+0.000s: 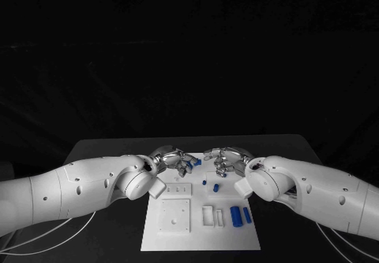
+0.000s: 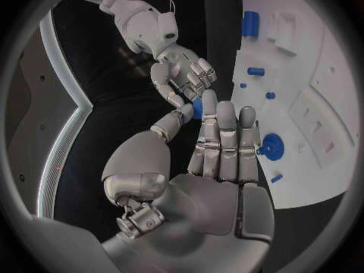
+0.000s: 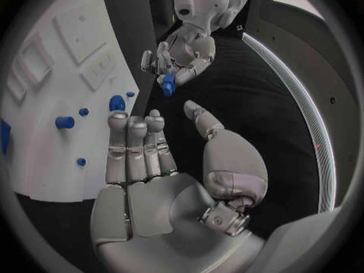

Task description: Assemble the parts on the task board

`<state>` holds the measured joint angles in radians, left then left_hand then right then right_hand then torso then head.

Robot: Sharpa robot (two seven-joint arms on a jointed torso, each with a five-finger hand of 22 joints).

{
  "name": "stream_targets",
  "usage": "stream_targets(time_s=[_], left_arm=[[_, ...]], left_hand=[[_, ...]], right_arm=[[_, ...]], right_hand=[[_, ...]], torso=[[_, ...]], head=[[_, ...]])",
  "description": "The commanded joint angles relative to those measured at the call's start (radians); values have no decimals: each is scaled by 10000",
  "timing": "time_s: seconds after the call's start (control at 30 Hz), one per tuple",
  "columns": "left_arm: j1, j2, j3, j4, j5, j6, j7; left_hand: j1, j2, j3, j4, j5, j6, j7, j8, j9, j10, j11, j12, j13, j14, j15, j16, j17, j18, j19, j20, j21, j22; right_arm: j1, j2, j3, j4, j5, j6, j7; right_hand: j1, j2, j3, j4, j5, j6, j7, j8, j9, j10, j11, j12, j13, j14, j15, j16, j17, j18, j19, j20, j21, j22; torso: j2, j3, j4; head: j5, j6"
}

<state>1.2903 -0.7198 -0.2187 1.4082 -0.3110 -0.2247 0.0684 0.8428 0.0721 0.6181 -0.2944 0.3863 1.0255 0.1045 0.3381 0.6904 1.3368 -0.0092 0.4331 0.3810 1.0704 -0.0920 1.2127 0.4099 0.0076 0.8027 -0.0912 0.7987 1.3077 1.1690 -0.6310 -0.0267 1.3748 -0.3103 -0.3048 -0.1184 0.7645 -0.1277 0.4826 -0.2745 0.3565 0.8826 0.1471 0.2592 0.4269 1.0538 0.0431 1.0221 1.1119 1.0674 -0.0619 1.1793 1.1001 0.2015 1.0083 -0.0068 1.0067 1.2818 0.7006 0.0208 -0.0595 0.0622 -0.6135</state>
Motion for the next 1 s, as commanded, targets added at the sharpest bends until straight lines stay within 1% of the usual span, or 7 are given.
stream_targets(time_s=[0.03, 0.07, 0.13, 0.3, 0.67, 0.9, 1.0], left_arm=[[16, -14, 13, -27, -637, -173, -373], [18, -23, 13, -43, -696, -153, -436], [19, -34, 15, -78, -805, -50, -549], [47, -60, 34, -225, -1310, 6, -933], [353, -97, 62, -424, -3343, 431, -2633], [384, -55, 33, -482, -4373, 647, -3474], [384, -27, 5, -487, -4726, 604, -3753]], left_hand=[[74, 11, 83, 16, 70, 419, -363, 242, 141, 39, -72, 51, 20, 19, -85, 52, 16, -76, 56, -865, 44, 232], [74, 8, 84, 16, 81, 423, -365, 244, 146, 42, -75, 56, 24, 23, -89, 59, 18, -76, 58, -868, 48, 232], [74, -121, 91, 9, 620, 584, -442, 348, 249, 189, -161, 186, 101, 119, -170, 202, 76, -76, 131, -925, 152, 240], [85, -283, 102, 5, 1116, 696, -504, 405, 400, 280, -230, 314, 197, 192, -274, 354, 121, -73, 207, -1023, 313, 233], [81, -399, 82, 18, 1218, 838, -565, 437, 527, 431, -313, 436, 280, 347, -380, 483, 141, -71, 343, -1132, 488, 227], [85, -413, 93, 16, 1152, 839, -571, 416, 537, 422, -316, 430, 283, 361, -392, 486, 133, -69, 359, -1154, 513, 223], [96, -426, 102, 18, 1144, 852, -575, 412, 542, 432, -320, 434, 286, 376, -399, 492, 131, -68, 369, -1165, 526, 223]], right_arm=[[-3, -78, 2, -116, 166, 7, 641], [2, -117, 3, -171, 166, -20, 663], [26, -161, 4, -285, 160, -50, 708], [178, -327, 5, -613, -137, -118, 868], [749, -680, 5, -1436, -1858, 24, 1204], [1031, -664, 8, -2114, -2920, 377, 1521], [1081, -603, 9, -2392, -3103, 422, 1698]], right_hand=[[-125, 15, -170, -37, 34, -188, 110, -50, -13, -89, 14, -53, -42, -80, 26, -37, -36, 590, -86, 38, -75, -24], [-145, 21, -209, -46, 35, -207, 116, -56, -14, -103, 18, -61, -52, -93, 31, -45, -45, 592, -99, 48, -90, -30], [-609, -137, -574, 1, 38, -354, 155, -115, -31, -285, 88, -201, -151, -271, 101, -178, -125, 560, -296, 132, -269, -90], [-574, 65, -810, -119, 335, -414, 179, -86, 0, -348, 93, -246, -299, -359, 101, -221, -236, 603, -370, 215, -416, -148], [-330, 229, -925, -134, 603, -375, 157, -10, 41, -328, 73, -206, -433, -366, 86, -194, -342, 603, -344, 257, -466, -152], [-56, 354, -910, -128, 689, -361, 139, 32, 59, -367, 58, -271, -601, -418, 75, -290, -503, 603, -377, 285, -589, -199], [97, 408, -860, -119, 664, -312, 139, 101, 93, -564, 79, -692, -1053, -623, 119, -764, -958, 590, -655, 462, -1042, -413]], torso=[[-1, 11, -6], [1, 13, -3], [-2, 19, -3], [-7, 27, -11], [-93, 63, -60], [-179, 112, -95], [-218, 125, -93]], head=[[27, -5], [29, -3], [35, 0], [78, -19], [184, -13], [227, -63], [244, -95]])
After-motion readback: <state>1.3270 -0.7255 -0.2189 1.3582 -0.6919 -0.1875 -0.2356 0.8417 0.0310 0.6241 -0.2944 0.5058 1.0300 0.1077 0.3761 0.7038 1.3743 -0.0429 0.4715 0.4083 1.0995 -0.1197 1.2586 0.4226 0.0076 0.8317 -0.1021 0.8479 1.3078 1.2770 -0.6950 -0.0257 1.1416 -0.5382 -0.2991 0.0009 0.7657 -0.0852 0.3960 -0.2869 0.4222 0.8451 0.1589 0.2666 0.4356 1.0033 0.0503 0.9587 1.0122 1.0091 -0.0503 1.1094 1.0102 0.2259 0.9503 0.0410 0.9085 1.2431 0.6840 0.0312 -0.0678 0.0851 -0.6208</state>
